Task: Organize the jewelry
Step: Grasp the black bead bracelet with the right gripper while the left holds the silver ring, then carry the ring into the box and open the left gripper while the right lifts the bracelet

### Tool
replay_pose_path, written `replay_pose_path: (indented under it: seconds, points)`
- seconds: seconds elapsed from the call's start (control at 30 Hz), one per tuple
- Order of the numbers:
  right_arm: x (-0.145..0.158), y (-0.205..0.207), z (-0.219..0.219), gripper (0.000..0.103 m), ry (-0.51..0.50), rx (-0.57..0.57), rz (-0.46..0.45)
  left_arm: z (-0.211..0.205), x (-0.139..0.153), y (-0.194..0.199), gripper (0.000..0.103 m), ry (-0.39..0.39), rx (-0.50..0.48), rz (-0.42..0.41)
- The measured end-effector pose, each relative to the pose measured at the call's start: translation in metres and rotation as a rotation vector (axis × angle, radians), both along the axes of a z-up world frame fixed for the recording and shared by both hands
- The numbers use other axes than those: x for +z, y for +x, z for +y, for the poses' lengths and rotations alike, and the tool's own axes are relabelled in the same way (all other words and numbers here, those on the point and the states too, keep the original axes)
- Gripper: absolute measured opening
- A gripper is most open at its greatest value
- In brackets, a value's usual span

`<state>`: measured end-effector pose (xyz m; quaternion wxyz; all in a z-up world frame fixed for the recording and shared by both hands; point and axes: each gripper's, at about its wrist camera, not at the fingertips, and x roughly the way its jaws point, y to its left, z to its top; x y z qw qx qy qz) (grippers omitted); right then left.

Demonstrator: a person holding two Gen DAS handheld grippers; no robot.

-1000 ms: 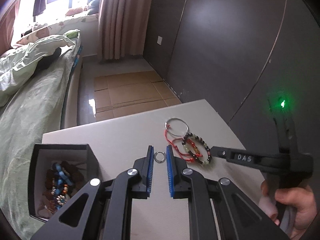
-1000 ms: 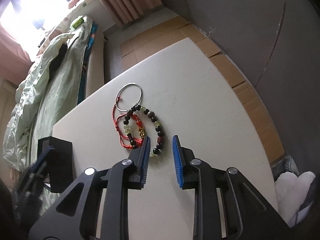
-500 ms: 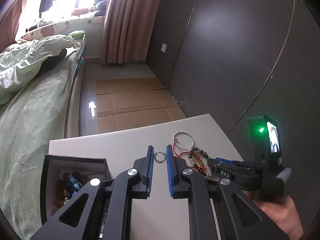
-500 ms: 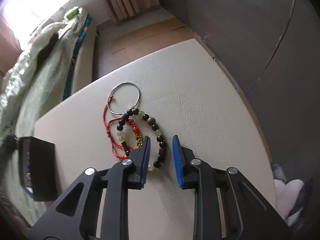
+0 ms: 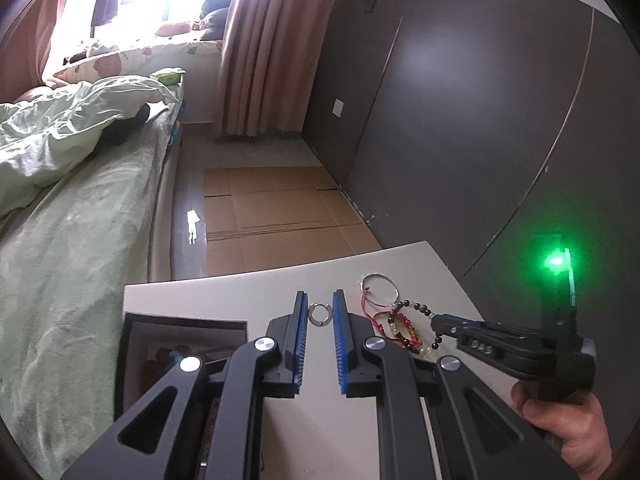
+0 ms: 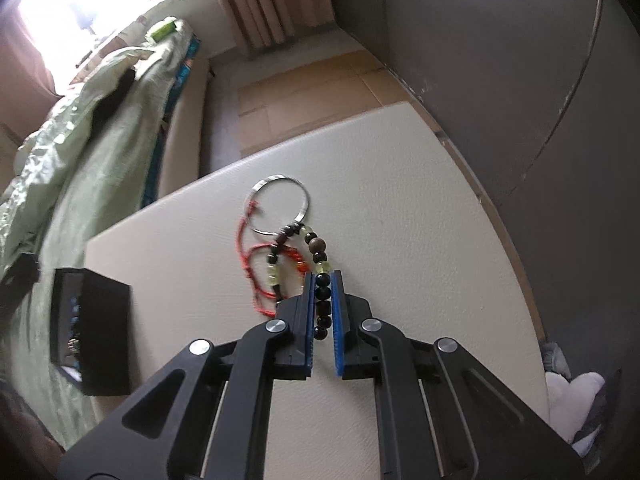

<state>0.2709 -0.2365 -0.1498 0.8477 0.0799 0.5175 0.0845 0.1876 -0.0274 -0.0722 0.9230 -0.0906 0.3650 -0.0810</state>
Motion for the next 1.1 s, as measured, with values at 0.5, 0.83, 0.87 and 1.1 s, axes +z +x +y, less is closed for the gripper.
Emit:
replay_pose_path:
  seconds: [0.5,0.83,0.87,1.1]
  points:
    - [0.047,-0.046,0.015,0.009,0.119,0.074,-0.135,0.04,0.01,-0.034,0.011,0.023,0.08,-0.006]
    - [0.065,-0.064,0.037,0.009,0.229,0.14,-0.189,0.071,-0.021,-0.025,0.01,-0.059,0.111,0.073]
    - [0.066,-0.065,0.04,0.009,0.237,0.144,-0.192,0.071,-0.023,-0.022,0.011,-0.068,0.109,0.076]
    - [0.065,-0.064,0.057,0.009,0.284,0.162,-0.187,0.068,-0.04,-0.004,0.011,-0.118,0.093,0.122]
